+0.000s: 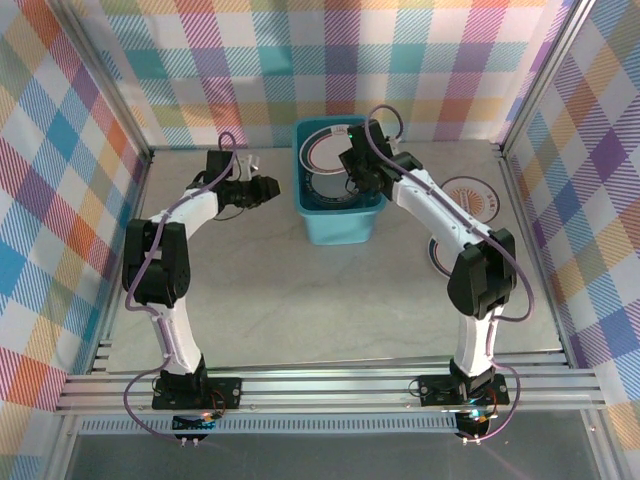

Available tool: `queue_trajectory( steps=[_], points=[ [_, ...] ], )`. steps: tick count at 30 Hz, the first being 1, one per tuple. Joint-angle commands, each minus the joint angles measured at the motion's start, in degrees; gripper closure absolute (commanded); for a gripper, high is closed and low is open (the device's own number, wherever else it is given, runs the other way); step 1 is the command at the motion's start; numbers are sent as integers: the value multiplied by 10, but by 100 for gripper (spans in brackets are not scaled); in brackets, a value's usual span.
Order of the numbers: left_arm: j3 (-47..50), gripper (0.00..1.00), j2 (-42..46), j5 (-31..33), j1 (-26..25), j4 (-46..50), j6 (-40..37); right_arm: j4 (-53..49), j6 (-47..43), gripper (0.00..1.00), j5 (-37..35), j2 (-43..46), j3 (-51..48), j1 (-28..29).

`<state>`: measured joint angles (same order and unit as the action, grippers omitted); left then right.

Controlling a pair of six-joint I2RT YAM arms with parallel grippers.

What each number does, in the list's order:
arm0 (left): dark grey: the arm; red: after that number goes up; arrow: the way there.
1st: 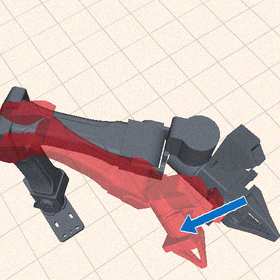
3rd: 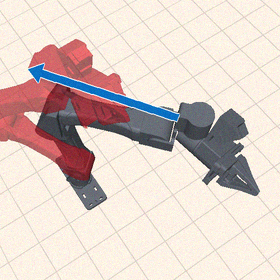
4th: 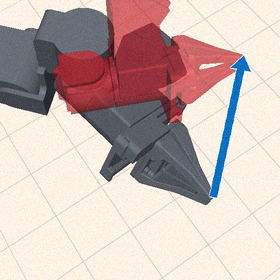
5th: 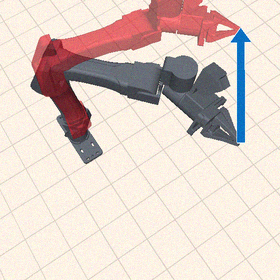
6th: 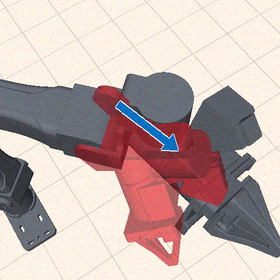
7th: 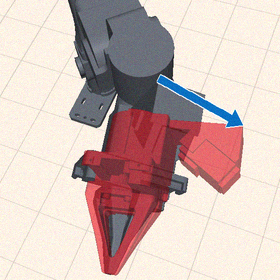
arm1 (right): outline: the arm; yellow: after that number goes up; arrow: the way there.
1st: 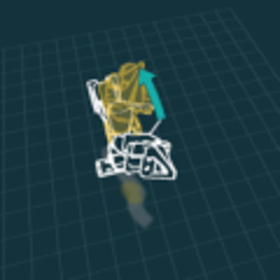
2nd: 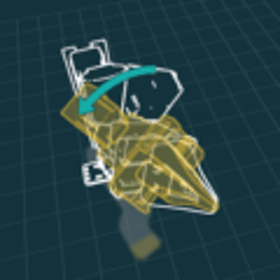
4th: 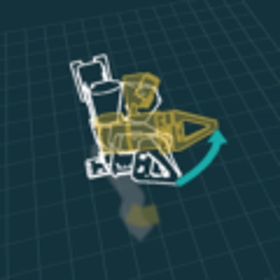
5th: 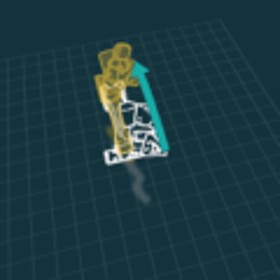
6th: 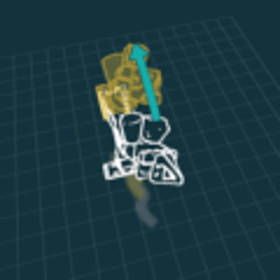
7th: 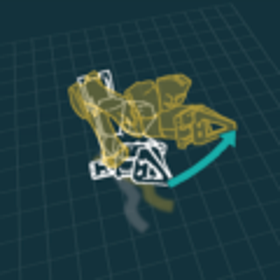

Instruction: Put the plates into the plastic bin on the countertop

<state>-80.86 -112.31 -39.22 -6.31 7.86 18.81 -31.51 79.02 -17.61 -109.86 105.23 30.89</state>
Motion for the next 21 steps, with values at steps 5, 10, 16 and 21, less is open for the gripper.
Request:
queue_trajectory(
  steps=[5, 10, 16, 21],
  points=[
    [8, 69, -10, -64, -21, -6, -22, -51, 41, 100, -60, -47, 81, 12],
    [0, 68, -23, -85, -41, -8, -20, -56, 57, 100, -67, -70, 94, 15],
    [-3, 67, -34, -101, -61, -27, 2, -67, 79, 100, -70, -94, 107, 17],
    [-5, 65, -43, -111, -74, -51, 22, -86, 88, 100, -73, -117, 134, 17]
  ],
)
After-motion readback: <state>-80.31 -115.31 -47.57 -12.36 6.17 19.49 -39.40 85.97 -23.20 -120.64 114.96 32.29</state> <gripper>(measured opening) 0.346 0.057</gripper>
